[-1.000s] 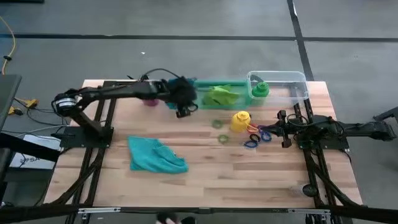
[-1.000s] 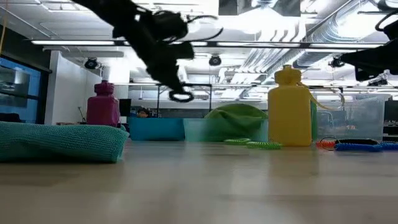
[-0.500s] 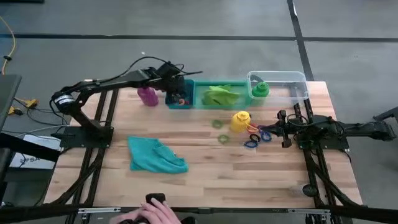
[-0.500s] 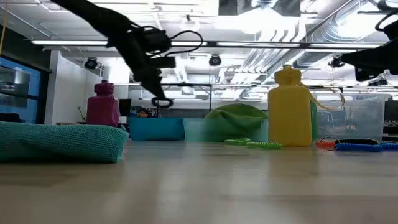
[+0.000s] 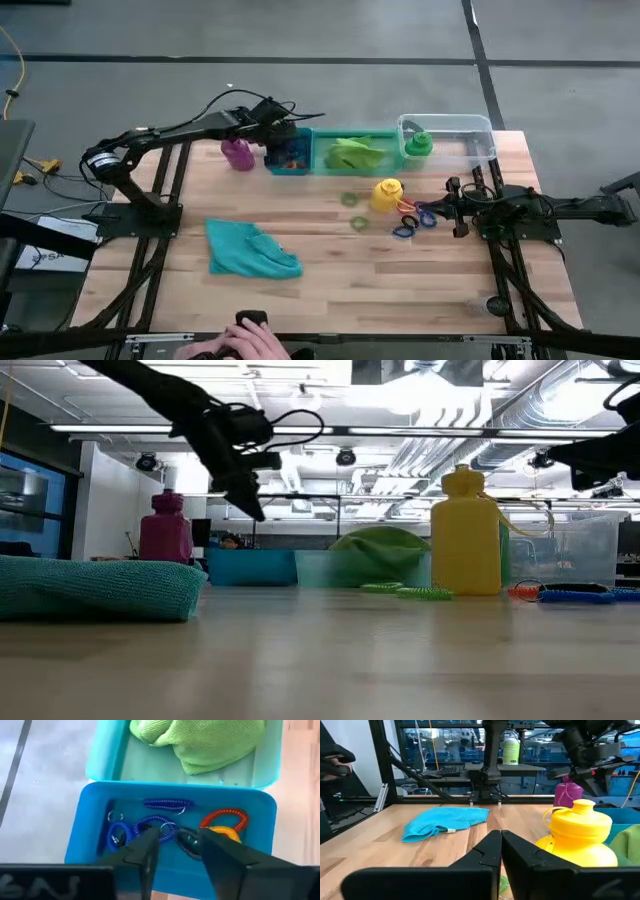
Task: Pick & Place Sports Items
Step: Put the bottom green spring keychain into the blue bin
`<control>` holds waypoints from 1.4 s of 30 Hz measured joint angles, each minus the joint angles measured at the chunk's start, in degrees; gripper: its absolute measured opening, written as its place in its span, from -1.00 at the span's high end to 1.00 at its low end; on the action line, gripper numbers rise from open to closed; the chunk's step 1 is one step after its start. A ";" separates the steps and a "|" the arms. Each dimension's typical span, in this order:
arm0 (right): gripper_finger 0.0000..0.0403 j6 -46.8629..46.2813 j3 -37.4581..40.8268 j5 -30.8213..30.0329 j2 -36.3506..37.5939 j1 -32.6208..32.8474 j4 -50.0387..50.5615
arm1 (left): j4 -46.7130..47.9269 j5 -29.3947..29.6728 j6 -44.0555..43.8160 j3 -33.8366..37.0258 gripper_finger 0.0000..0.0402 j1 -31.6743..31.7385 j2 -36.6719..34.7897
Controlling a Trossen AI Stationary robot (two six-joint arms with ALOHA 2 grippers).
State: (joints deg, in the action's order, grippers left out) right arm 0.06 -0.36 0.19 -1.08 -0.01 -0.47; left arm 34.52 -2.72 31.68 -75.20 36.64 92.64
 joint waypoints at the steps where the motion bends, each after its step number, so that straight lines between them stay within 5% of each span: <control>1: 1.00 0.00 0.00 0.00 0.00 0.00 0.02 | 0.00 0.00 0.00 0.00 0.40 0.00 0.00; 19: 1.00 0.02 0.00 0.00 0.00 0.00 0.02 | -0.19 -0.02 -10.37 -0.02 0.34 -7.59 -0.02; 31: 1.00 0.00 0.00 0.00 0.02 0.01 0.02 | -6.89 0.22 -28.29 -0.07 0.33 -23.45 -0.01; 42: 1.00 0.00 0.00 0.00 0.01 0.00 0.02 | -16.78 11.23 -36.92 -0.11 0.33 -40.54 5.45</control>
State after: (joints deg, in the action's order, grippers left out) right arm 0.06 -0.36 0.19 -1.06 -0.01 -0.45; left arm 17.75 8.51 -5.23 -75.31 -3.89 98.09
